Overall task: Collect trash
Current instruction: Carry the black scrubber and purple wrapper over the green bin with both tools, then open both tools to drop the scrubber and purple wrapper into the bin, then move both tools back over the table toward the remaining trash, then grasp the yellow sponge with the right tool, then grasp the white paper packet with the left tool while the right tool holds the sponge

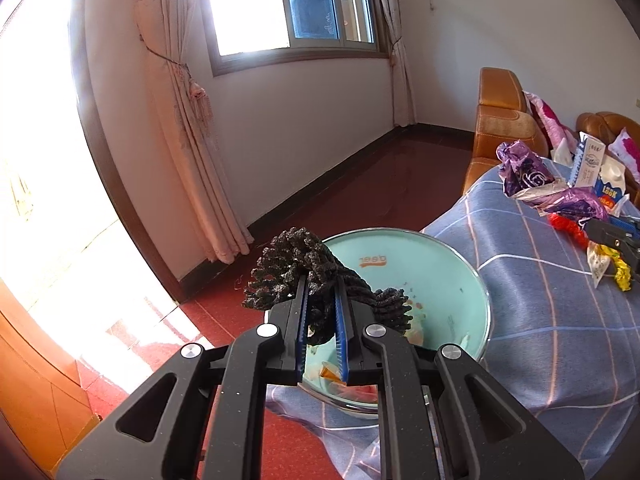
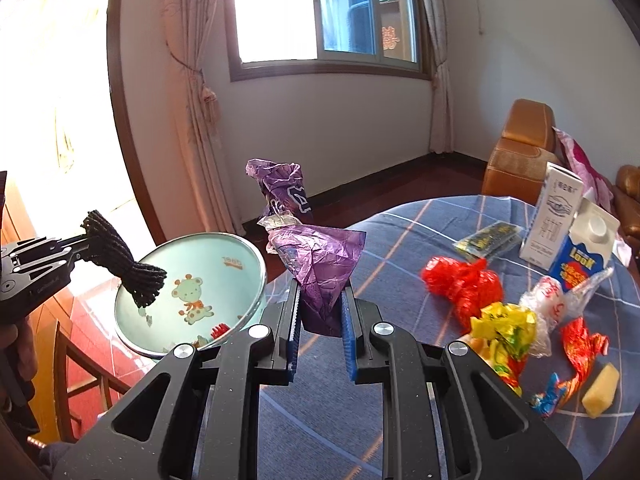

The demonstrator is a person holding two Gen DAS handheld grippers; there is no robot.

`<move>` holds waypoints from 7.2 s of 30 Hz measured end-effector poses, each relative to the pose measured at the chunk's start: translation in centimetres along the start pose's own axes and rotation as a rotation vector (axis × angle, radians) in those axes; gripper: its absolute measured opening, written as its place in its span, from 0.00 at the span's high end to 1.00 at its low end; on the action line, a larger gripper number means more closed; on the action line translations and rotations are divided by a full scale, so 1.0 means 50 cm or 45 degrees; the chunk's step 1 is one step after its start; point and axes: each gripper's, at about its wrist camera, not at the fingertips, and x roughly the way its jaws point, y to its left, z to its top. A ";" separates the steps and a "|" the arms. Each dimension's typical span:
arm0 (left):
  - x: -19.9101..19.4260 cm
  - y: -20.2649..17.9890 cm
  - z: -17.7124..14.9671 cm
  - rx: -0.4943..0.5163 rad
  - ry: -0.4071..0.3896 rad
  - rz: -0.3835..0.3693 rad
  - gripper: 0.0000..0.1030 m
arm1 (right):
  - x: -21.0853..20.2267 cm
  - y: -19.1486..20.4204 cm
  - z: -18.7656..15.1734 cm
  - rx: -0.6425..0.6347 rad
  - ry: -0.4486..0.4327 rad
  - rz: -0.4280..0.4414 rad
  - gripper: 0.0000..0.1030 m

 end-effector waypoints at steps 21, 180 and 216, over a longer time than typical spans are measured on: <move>0.031 0.027 -0.013 0.010 0.055 0.078 0.89 | 0.070 0.065 0.017 -0.157 0.051 0.040 0.82; 0.068 -0.603 0.016 0.650 0.216 -0.594 0.97 | -0.336 -0.486 -0.275 0.671 -0.005 -0.423 0.88; -0.031 -0.346 0.049 0.421 -0.012 -0.438 0.99 | -0.255 -0.313 -0.128 0.510 -0.057 -0.267 0.88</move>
